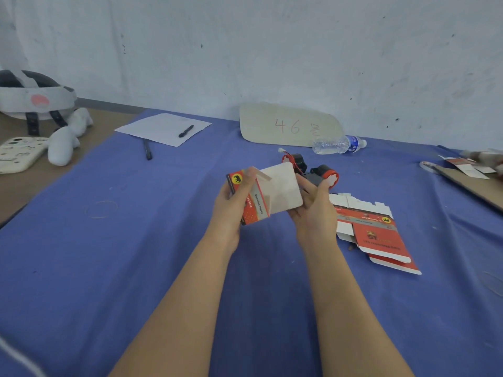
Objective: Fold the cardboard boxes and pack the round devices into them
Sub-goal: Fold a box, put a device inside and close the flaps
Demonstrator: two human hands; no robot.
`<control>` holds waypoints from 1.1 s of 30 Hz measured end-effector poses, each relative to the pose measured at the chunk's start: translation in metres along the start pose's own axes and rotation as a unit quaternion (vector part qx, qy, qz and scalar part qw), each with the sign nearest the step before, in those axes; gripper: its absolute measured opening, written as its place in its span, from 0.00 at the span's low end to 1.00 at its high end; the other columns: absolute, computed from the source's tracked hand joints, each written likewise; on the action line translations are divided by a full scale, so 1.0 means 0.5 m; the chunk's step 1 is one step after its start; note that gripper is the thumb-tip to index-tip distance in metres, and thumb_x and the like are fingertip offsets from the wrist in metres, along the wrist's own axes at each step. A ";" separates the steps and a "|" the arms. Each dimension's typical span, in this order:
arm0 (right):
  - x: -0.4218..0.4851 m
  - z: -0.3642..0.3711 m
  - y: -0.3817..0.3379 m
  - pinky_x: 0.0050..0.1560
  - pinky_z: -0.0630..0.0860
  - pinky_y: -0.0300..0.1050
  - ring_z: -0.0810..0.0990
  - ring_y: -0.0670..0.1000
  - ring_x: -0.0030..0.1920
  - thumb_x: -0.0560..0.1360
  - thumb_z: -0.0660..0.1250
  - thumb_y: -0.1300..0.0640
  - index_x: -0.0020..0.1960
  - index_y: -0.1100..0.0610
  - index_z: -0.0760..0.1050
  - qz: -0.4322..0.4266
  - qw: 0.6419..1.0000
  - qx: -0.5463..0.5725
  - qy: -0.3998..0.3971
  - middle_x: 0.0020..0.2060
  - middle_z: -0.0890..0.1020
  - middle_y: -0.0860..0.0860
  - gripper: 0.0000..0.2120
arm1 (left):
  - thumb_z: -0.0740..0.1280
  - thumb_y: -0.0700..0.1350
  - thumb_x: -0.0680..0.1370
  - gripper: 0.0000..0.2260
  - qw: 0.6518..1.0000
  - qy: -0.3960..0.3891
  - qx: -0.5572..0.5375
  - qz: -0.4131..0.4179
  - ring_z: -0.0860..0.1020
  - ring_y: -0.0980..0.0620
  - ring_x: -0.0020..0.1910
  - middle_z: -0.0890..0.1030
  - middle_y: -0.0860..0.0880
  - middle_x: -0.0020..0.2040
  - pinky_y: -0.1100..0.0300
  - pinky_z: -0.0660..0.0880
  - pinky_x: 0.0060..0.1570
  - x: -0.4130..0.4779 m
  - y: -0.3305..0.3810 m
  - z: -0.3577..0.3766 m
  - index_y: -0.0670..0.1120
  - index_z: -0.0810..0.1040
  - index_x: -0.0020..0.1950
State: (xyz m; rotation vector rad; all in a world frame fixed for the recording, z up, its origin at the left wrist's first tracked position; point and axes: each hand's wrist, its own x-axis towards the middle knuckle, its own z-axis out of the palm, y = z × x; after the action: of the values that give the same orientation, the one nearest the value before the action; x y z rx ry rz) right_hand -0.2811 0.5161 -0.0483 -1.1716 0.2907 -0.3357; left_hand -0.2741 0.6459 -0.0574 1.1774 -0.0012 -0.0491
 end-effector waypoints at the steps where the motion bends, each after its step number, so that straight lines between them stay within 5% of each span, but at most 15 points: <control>1: 0.002 -0.003 0.003 0.44 0.80 0.43 0.83 0.50 0.47 0.81 0.56 0.45 0.43 0.53 0.80 0.012 1.000 -0.013 0.001 0.37 0.85 0.46 0.19 | 0.68 0.64 0.68 0.24 1.000 0.003 -0.006 -0.003 0.82 0.51 0.53 0.84 0.50 0.53 0.53 0.79 0.51 0.003 0.000 -0.001 0.51 0.78 0.58; 6: -0.006 0.022 0.010 0.44 0.82 0.47 0.84 0.52 0.44 0.78 0.58 0.39 0.37 0.51 0.78 0.051 0.995 -0.084 -0.027 0.32 0.85 0.47 0.21 | 0.65 0.63 0.74 0.16 1.000 0.029 0.004 -0.010 0.82 0.50 0.51 0.83 0.49 0.52 0.47 0.81 0.50 0.010 -0.003 -0.002 0.54 0.76 0.53; 10: -0.013 0.022 0.010 0.22 0.71 0.31 0.82 0.44 0.30 0.79 0.51 0.36 0.40 0.51 0.79 0.026 0.983 -0.177 -0.032 0.29 0.83 0.45 0.25 | 0.63 0.66 0.74 0.20 0.998 0.048 0.025 0.006 0.82 0.49 0.53 0.82 0.49 0.54 0.45 0.78 0.56 0.010 -0.006 -0.004 0.54 0.76 0.56; 15: -0.001 0.005 0.009 0.38 0.72 0.40 0.76 0.47 0.36 0.80 0.53 0.41 0.48 0.65 0.74 -0.034 0.975 -0.218 -0.002 0.33 0.78 0.48 0.27 | 0.60 0.68 0.74 0.24 0.999 0.028 -0.011 -0.027 0.84 0.50 0.49 0.83 0.49 0.54 0.54 0.81 0.38 0.012 0.000 -0.012 0.53 0.77 0.59; 17: -0.001 0.006 0.005 0.31 0.74 0.34 0.78 0.46 0.38 0.80 0.54 0.41 0.48 0.59 0.77 -0.005 0.980 -0.196 -0.011 0.36 0.80 0.47 0.23 | 0.61 0.68 0.74 0.24 0.998 0.020 -0.028 -0.044 0.84 0.50 0.49 0.84 0.49 0.53 0.56 0.80 0.35 0.012 0.000 -0.016 0.53 0.76 0.60; 21: -0.009 0.017 0.015 0.31 0.75 0.34 0.79 0.47 0.36 0.80 0.54 0.41 0.46 0.55 0.79 -0.013 0.973 -0.225 -0.054 0.34 0.79 0.46 0.22 | 0.61 0.67 0.74 0.26 0.998 0.000 -0.027 -0.054 0.84 0.49 0.50 0.83 0.48 0.54 0.56 0.80 0.36 0.007 0.001 -0.011 0.51 0.76 0.63; 24: -0.013 0.014 0.021 0.28 0.71 0.36 0.74 0.46 0.32 0.81 0.53 0.42 0.35 0.53 0.72 -0.042 0.957 -0.287 -0.026 0.30 0.75 0.46 0.22 | 0.60 0.67 0.75 0.23 0.997 -0.022 -0.037 -0.060 0.84 0.50 0.48 0.84 0.48 0.52 0.53 0.81 0.42 0.004 0.003 -0.009 0.51 0.79 0.58; 28: -0.010 0.015 0.024 0.21 0.55 0.34 0.58 0.45 0.19 0.80 0.58 0.42 0.30 0.53 0.63 0.066 0.987 -0.139 -0.037 0.19 0.62 0.46 0.23 | 0.58 0.67 0.75 0.27 0.968 -0.146 -0.181 -0.099 0.83 0.49 0.46 0.84 0.46 0.52 0.57 0.79 0.39 -0.008 0.011 -0.007 0.47 0.82 0.55; 33: -0.013 0.046 0.047 0.24 0.53 0.35 0.56 0.45 0.17 0.81 0.56 0.51 0.30 0.54 0.59 0.128 0.969 -0.204 -0.055 0.16 0.60 0.47 0.21 | 0.61 0.67 0.69 0.29 0.954 -0.170 -0.227 -0.098 0.80 0.47 0.47 0.81 0.44 0.51 0.54 0.76 0.46 -0.009 0.007 0.000 0.46 0.80 0.57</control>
State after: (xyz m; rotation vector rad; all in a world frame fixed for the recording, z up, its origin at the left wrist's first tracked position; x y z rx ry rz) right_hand -0.2758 0.5463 -0.0613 -1.5311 0.4215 0.0203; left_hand -0.2784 0.6473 -0.0540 0.6926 -0.1702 -0.4071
